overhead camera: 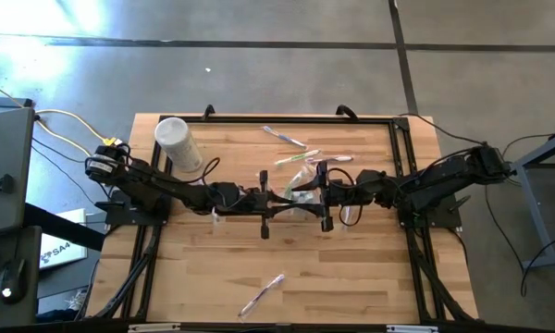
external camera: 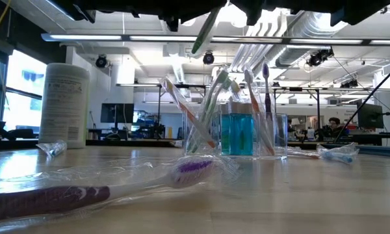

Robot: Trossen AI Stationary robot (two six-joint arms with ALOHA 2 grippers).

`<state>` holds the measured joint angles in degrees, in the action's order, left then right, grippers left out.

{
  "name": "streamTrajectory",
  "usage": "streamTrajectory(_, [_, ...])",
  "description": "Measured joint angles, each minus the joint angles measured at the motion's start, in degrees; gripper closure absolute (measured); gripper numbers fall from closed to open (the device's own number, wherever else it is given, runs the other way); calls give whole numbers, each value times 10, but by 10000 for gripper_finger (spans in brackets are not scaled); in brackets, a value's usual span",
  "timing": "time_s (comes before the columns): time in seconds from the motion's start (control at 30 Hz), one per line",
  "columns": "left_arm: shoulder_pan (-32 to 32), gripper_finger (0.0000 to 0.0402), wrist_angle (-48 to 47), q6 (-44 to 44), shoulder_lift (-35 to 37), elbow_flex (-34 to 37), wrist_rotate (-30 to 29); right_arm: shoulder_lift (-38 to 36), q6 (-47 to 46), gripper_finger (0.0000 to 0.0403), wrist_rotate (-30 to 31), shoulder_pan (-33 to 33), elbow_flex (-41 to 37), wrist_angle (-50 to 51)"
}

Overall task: Pick & Place toothbrushing station
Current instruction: Put the green toothbrush into the transparent organizer

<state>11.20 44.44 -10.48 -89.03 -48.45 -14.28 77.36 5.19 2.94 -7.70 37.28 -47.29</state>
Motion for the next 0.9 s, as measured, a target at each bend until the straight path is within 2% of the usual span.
streamTrajectory(0.27, [0,393,-6,-1,0,0,0,0,0,237,1,0,0,5])
streamTrajectory(0.43, [0,393,-10,-1,0,0,-2,0,0,284,-1,0,0,12])
streamTrajectory(0.67, [0,393,-11,-2,0,0,-10,0,12,387,-3,0,0,30])
streamTrajectory(0.9, [0,373,-17,-1,0,0,-11,0,13,390,-2,0,0,33])
